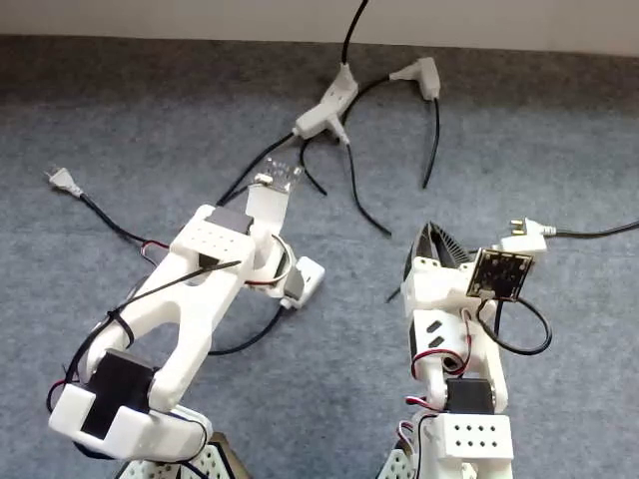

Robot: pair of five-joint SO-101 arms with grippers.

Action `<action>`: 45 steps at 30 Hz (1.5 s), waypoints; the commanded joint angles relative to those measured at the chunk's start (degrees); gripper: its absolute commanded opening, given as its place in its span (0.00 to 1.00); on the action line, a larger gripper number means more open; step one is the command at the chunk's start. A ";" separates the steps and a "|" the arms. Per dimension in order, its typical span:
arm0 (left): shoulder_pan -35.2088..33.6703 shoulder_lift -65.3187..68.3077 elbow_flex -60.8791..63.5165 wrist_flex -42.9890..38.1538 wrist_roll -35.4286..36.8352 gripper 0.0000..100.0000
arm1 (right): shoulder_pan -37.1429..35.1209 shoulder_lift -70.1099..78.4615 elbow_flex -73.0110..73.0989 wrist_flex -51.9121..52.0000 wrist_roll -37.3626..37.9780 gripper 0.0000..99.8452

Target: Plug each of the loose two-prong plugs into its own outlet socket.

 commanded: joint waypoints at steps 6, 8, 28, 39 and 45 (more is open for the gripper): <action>-0.66 -1.89 0.13 -2.11 0.35 0.27 | -0.13 -0.92 8.04 -0.04 0.70 0.01; -0.48 -1.80 0.22 -2.90 0.35 0.27 | -0.13 -0.92 8.04 -0.04 0.70 0.01; 6.29 5.49 -2.77 -4.66 0.44 0.20 | -0.13 -0.92 8.04 -0.04 0.70 0.01; 6.37 5.41 -2.86 -5.01 0.44 0.18 | -0.13 -0.92 8.04 -0.13 0.70 0.01; 4.26 5.32 -4.09 -4.66 0.26 0.16 | -0.13 -0.92 8.04 -0.13 0.70 0.01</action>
